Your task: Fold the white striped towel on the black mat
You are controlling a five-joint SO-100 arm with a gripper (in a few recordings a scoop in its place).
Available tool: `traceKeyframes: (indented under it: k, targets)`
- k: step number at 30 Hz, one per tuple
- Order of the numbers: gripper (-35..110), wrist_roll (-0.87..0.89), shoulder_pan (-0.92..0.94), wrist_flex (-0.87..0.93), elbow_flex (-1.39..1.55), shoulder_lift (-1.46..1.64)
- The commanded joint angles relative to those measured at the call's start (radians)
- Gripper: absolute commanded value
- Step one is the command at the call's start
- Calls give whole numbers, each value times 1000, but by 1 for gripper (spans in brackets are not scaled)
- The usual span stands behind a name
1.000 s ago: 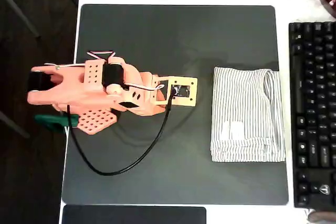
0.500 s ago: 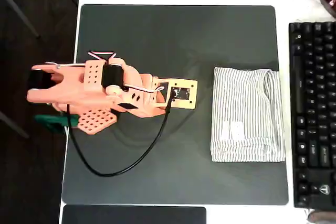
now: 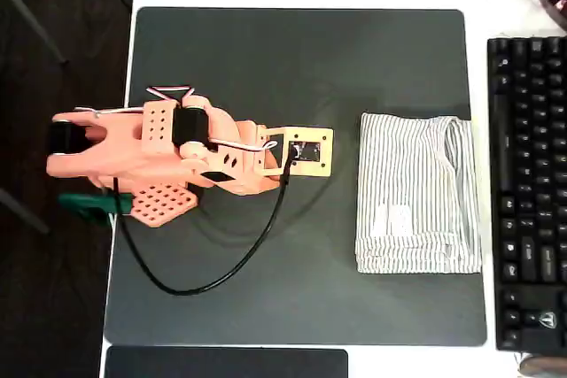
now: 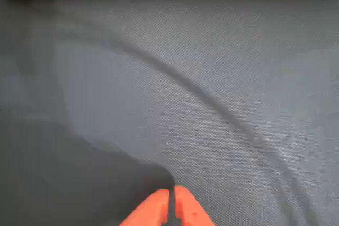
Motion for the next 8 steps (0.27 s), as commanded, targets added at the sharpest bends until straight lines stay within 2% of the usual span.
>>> traceKeyframes:
  k: [1, 8]
  targets:
    - [0, -8, -14, -9, 17, 8]
    - [0, 0, -14, -9, 17, 8]
